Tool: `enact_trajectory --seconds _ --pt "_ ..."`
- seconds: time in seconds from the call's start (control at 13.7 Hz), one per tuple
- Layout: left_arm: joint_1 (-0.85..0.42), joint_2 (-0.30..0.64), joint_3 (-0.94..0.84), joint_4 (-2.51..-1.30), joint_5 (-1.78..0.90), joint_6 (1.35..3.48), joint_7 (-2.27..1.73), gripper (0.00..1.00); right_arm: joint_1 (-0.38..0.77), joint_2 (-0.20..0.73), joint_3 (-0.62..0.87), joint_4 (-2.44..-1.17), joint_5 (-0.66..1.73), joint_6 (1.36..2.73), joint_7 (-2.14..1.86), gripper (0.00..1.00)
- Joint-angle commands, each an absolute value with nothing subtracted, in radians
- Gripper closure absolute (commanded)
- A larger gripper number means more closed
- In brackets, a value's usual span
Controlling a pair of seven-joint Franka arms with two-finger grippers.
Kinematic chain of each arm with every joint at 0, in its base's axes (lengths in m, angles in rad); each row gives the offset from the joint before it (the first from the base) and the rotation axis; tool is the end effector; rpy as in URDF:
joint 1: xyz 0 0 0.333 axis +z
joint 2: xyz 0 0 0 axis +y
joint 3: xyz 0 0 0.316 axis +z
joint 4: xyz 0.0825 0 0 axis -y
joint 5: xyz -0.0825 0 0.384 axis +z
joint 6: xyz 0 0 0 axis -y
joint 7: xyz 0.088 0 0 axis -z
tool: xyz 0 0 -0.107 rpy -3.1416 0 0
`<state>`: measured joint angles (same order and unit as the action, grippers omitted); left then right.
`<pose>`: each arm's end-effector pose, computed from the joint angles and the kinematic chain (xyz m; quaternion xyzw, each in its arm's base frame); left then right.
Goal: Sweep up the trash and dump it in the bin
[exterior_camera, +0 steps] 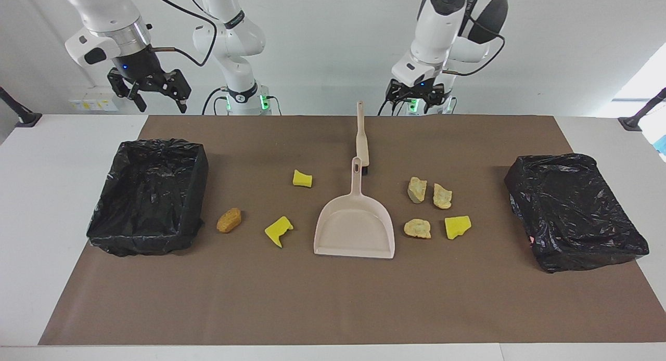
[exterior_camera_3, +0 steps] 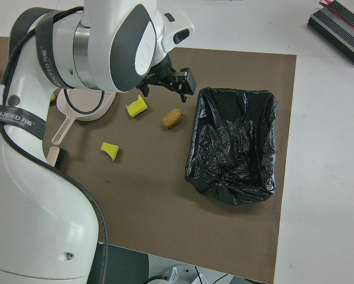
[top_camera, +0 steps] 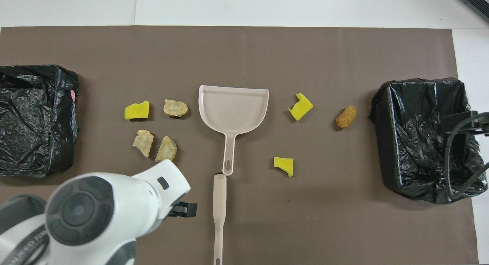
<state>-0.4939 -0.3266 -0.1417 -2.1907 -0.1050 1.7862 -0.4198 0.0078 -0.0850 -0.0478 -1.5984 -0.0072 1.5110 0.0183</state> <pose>0.3527 -0.2773 0.5117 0.9948 -0.0898 -0.0488 0.0043 0.5213 -0.0229 0.6520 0.9996 -0.0293 -0.0013 0.0016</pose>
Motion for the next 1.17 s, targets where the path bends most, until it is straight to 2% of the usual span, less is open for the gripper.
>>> enact_trajectory --seconds 0.0,0.37,0.66,0.95,1.1 --pt "-0.638 -0.356 -0.133 -2.316 -0.109 1.894 -0.530 0.00 0.006 -0.098 -0.044 -1.603 0.009 1.493 0.034 0.00" --pt "-0.811 -0.289 -0.140 -2.459 -0.109 2.078 -0.653 0.00 0.006 -0.098 -0.046 -1.603 0.009 1.493 0.035 0.00" --pt "-0.867 -0.197 -0.140 -2.467 -0.109 2.174 -0.729 0.00 0.015 -0.100 -0.037 -1.605 0.006 1.486 0.035 0.00" --pt "-0.897 -0.196 -0.140 -2.510 -0.109 2.186 -0.726 0.00 0.024 -0.091 -0.028 -1.601 0.011 1.486 0.044 0.00" --pt "-0.897 -0.196 -0.141 -2.510 -0.109 2.187 -0.727 0.00 0.029 -0.051 -0.020 -1.595 0.008 1.486 0.044 0.00"
